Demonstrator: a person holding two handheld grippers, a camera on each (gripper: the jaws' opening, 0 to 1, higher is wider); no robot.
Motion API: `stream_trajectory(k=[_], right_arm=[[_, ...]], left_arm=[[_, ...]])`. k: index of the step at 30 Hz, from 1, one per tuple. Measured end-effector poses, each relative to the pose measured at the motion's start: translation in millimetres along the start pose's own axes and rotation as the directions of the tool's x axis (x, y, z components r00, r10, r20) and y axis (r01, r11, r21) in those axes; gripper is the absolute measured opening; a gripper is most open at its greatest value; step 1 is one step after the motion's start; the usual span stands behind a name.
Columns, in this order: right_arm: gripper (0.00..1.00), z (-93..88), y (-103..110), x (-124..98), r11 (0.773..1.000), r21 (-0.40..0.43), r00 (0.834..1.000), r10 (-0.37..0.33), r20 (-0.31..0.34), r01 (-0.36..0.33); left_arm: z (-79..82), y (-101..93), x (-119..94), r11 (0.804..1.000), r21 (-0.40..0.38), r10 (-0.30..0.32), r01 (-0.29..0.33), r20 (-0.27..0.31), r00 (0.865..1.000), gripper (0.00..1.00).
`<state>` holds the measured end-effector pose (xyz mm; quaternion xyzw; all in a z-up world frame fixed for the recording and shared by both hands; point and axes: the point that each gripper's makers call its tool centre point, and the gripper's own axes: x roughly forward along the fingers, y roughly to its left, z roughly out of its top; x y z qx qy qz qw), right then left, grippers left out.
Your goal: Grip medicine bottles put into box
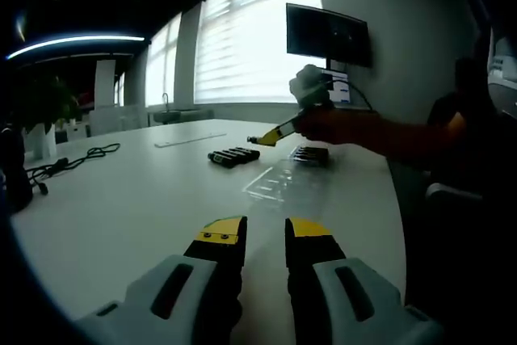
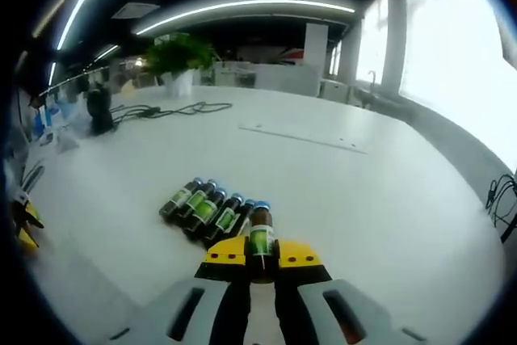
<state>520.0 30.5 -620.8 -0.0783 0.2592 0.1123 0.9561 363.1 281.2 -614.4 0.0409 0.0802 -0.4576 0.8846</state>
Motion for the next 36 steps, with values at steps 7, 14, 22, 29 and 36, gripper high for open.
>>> stream_trajectory(k=[7,14,22,29,36], right_arm=[[0.06,4.2,10.4,-21.9,1.000,-0.003,0.999,0.013,0.040,-0.013],[0.06,8.4,21.0,-47.3,1.000,-0.010,0.997,0.013,0.079,-0.012],[0.06,0.7,28.4,-70.7,1.000,0.012,0.994,0.016,0.106,-0.018],[0.06,-9.2,34.3,-82.3,0.999,0.033,0.994,0.019,0.106,-0.022],[0.06,-25.1,46.4,-91.4,0.998,0.047,0.996,0.025,0.089,-0.029]], left_arm=[[-0.2,0.1,-0.1,1.000,0.001,0.001,-0.001,-0.001,1.000,0.13],[-0.2,0.5,-0.3,1.000,0.001,0.003,-0.003,-0.001,1.000,0.13],[-0.4,0.4,-0.3,1.000,0.003,0.005,-0.005,-0.003,1.000,0.13],[-0.3,0.5,-0.6,1.000,0.002,0.006,-0.006,-0.002,1.000,0.13],[-0.3,0.8,-0.8,1.000,0.001,0.007,-0.007,-0.002,1.000,0.13]])
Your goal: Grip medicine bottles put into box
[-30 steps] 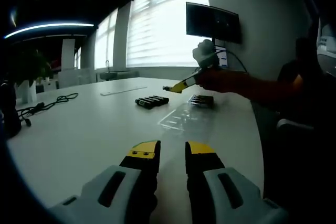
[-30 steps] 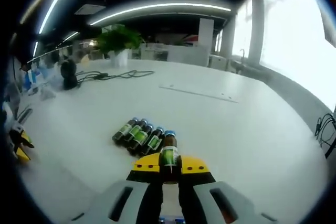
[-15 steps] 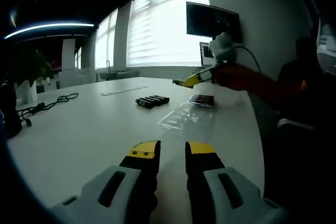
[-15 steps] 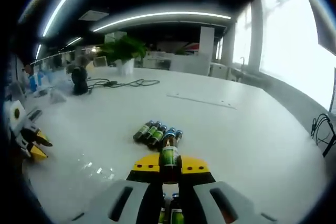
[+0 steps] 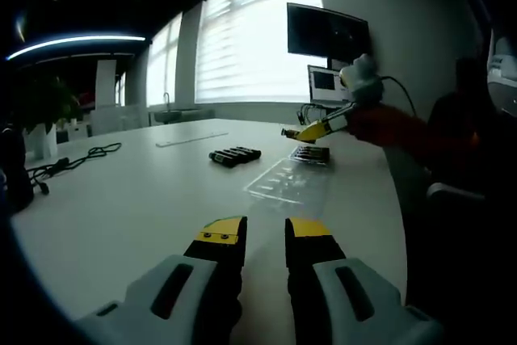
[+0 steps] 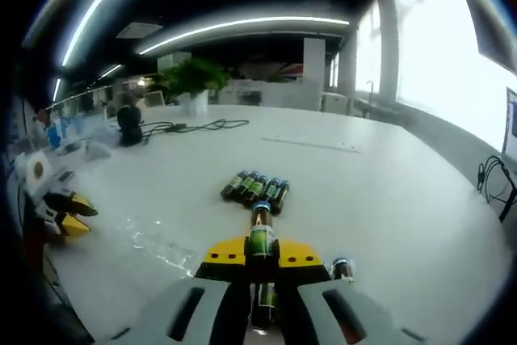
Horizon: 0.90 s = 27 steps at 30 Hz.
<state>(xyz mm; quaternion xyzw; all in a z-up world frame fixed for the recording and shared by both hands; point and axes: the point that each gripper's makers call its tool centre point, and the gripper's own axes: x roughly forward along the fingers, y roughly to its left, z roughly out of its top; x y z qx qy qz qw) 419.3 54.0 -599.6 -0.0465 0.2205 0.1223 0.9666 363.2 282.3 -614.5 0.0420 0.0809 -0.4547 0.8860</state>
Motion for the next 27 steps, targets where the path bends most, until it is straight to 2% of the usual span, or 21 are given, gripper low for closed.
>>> stream_trajectory(k=[11,21,27], right_arm=[[0.06,-15.2,8.8,-7.0,1.000,0.030,1.000,0.000,-0.030,0.000],[0.07,-27.9,15.3,-5.8,0.998,0.064,0.996,0.014,-0.091,-0.008],[0.07,-30.2,16.6,-6.3,0.997,0.081,0.994,0.020,-0.109,-0.011]], left_arm=[[-0.2,-0.2,0.4,1.000,0.003,0.001,-0.001,-0.003,1.000,0.13],[0.0,-0.2,0.5,1.000,0.002,0.001,-0.001,-0.003,1.000,0.13],[-0.1,-0.5,0.7,1.000,0.003,-0.001,0.001,-0.003,1.000,0.13]])
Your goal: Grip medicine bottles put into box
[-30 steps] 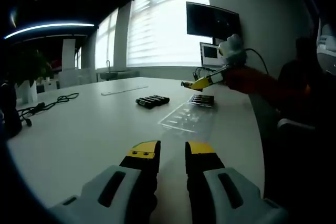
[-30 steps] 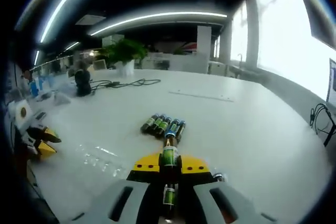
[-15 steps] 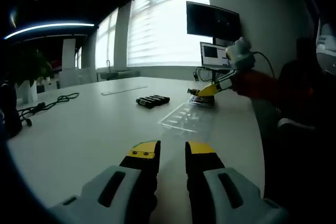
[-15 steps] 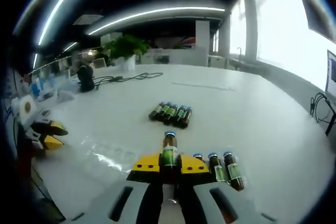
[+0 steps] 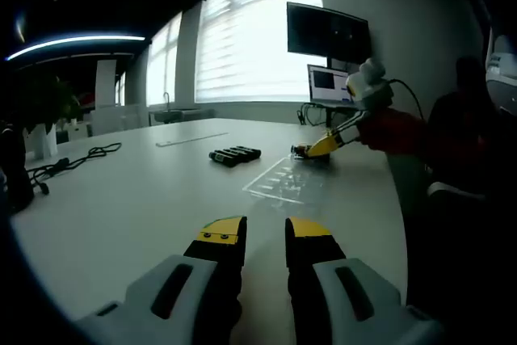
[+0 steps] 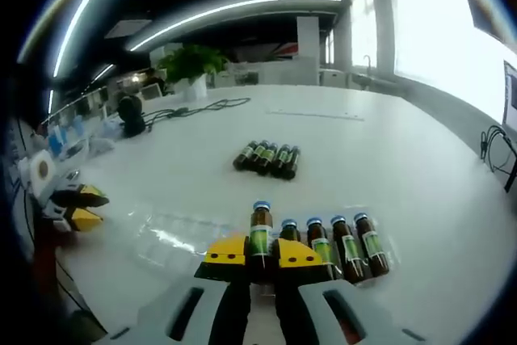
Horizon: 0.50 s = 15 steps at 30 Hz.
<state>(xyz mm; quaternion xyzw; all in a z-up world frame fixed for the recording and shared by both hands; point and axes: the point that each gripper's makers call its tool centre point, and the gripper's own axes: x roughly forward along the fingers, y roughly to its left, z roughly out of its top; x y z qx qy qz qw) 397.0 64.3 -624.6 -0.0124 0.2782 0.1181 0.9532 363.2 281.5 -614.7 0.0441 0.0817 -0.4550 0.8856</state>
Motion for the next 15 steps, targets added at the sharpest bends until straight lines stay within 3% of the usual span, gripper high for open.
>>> stream_trajectory(k=[15], right_arm=[[0.04,-0.1,2.4,1.2,0.999,-0.037,1.000,0.002,0.013,-0.002]], left_arm=[[-0.1,-0.2,0.1,1.000,0.000,-0.002,0.002,-0.001,1.000,0.13]])
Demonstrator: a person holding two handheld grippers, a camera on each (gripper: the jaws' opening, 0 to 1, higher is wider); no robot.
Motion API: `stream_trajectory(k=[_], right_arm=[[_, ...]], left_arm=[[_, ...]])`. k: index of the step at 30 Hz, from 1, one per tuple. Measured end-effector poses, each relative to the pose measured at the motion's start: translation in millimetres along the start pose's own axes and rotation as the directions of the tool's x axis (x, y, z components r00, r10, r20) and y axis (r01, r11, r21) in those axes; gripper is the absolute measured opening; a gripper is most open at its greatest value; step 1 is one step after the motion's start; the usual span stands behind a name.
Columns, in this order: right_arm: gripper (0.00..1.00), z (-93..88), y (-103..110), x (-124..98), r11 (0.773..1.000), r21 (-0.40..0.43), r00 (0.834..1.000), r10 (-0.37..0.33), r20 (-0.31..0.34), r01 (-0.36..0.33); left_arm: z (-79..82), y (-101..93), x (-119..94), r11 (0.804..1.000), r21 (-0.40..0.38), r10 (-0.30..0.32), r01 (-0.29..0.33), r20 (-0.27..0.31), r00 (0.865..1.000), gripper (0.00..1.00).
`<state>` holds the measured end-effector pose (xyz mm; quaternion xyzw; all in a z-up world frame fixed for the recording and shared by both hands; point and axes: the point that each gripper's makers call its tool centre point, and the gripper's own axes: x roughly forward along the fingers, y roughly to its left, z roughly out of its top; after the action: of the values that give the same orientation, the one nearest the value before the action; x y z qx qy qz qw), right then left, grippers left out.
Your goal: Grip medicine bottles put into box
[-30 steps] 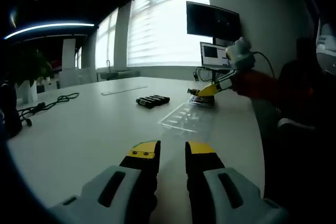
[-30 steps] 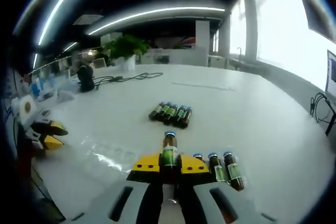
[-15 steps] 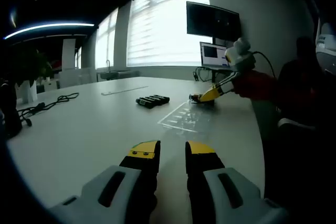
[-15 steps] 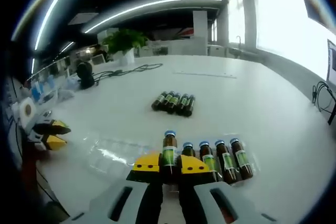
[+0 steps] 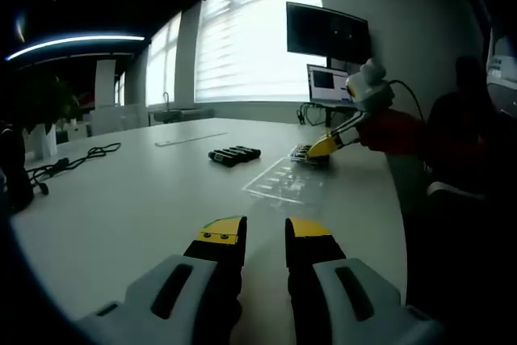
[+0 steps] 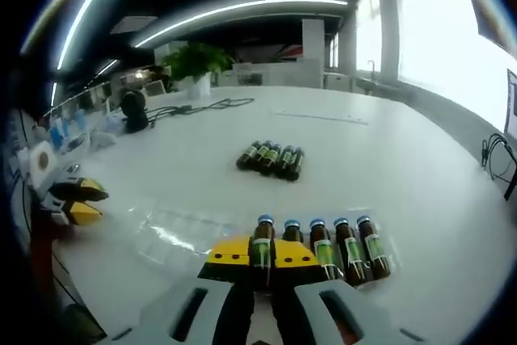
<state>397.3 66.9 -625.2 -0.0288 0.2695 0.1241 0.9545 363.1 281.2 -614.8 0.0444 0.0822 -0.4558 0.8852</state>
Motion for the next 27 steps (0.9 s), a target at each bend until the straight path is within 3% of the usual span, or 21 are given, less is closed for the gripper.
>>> stream_trajectory(k=[9,19,27], right_arm=[[0.04,8.1,-5.2,-5.7,0.999,-0.032,0.999,0.018,0.031,-0.017],[0.04,2.5,-1.0,-4.0,0.992,-0.112,0.998,0.063,-0.024,-0.065],[0.03,2.7,1.7,-3.4,0.989,-0.122,0.996,0.080,-0.037,-0.084]], left_arm=[[0.1,0.4,0.5,1.000,0.002,0.001,-0.001,0.001,1.000,0.13],[-0.5,0.8,0.6,1.000,0.002,0.004,-0.004,-0.002,1.000,0.13],[-0.4,0.9,0.5,1.000,0.003,0.004,-0.004,-0.003,1.000,0.13]])
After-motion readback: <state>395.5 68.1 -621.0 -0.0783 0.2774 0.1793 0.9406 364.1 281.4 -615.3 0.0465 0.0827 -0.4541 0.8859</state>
